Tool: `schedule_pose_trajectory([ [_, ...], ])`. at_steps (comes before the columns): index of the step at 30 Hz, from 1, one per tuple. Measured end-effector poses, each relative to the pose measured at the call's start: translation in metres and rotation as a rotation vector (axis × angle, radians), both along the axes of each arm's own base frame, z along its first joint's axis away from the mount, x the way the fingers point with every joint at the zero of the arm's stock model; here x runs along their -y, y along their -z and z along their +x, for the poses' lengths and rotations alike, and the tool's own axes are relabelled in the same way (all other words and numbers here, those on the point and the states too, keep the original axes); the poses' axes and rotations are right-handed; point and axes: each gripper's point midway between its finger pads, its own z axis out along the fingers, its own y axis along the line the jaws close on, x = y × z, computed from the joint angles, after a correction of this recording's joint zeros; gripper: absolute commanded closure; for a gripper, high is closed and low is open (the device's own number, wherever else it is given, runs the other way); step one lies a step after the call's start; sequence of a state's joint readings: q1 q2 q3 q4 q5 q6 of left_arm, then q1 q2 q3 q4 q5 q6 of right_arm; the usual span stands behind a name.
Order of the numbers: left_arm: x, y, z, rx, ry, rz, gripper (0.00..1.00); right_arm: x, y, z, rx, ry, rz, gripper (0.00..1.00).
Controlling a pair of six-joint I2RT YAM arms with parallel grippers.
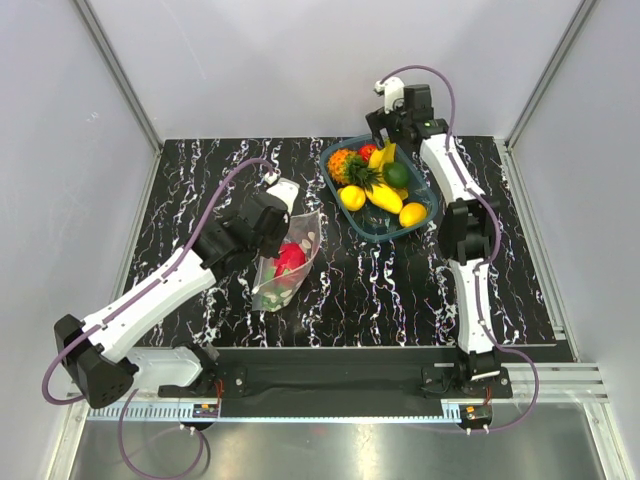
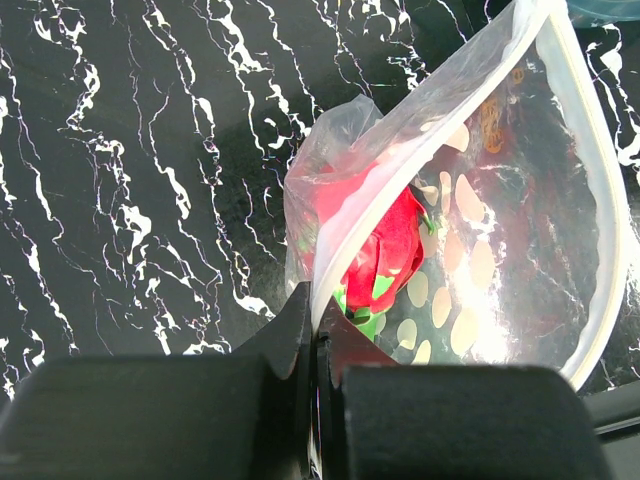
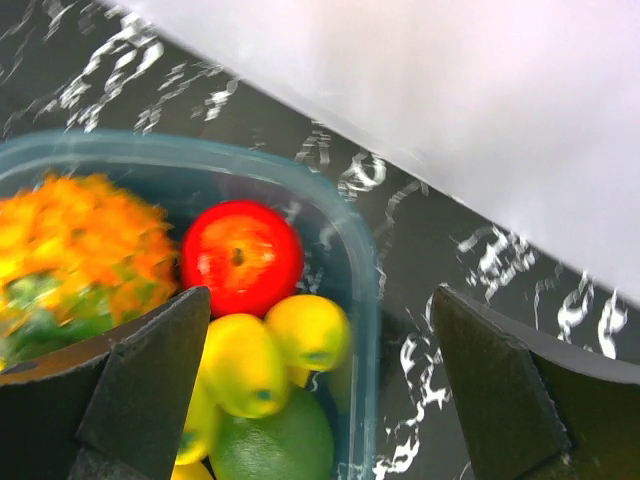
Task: Place the food in the zip-top bag and seal the zipper
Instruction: Move the bin to the center of the board.
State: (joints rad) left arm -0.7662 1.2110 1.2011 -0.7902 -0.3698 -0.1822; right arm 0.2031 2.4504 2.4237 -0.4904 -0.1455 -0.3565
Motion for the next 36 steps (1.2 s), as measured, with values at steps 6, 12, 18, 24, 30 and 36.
schedule_pose_trajectory([
  [6, 0.0, 0.001, 0.0, -0.002, -0.001, 0.002, 1.0, -0.057, 0.03, -0.026, -0.041, -0.22, -0.087, 0.01],
  [12, 0.0, 0.001, 0.0, -0.002, -0.001, 0.002, 1.0, -0.101, 0.047, -0.057, -0.058, -0.397, -0.072, 0.11],
  [18, 0.0, 0.001, 0.0, -0.002, -0.001, 0.002, 1.0, -0.12, 0.052, -0.1, -0.096, -0.497, -0.04, 0.14],
  [24, 0.0, 0.001, 0.0, -0.002, 0.0, 0.002, 1.0, -0.139, 0.056, -0.137, -0.124, -0.568, -0.017, 0.14],
  [30, 0.0, 0.001, 0.0, -0.003, 0.001, 0.001, 1.0, -0.134, 0.056, -0.165, -0.142, -0.57, 0.002, 0.06],
  [36, -0.001, 0.001, 0.001, -0.002, -0.001, 0.002, 1.0, -0.124, 0.055, -0.174, -0.184, -0.523, -0.021, 0.02],
])
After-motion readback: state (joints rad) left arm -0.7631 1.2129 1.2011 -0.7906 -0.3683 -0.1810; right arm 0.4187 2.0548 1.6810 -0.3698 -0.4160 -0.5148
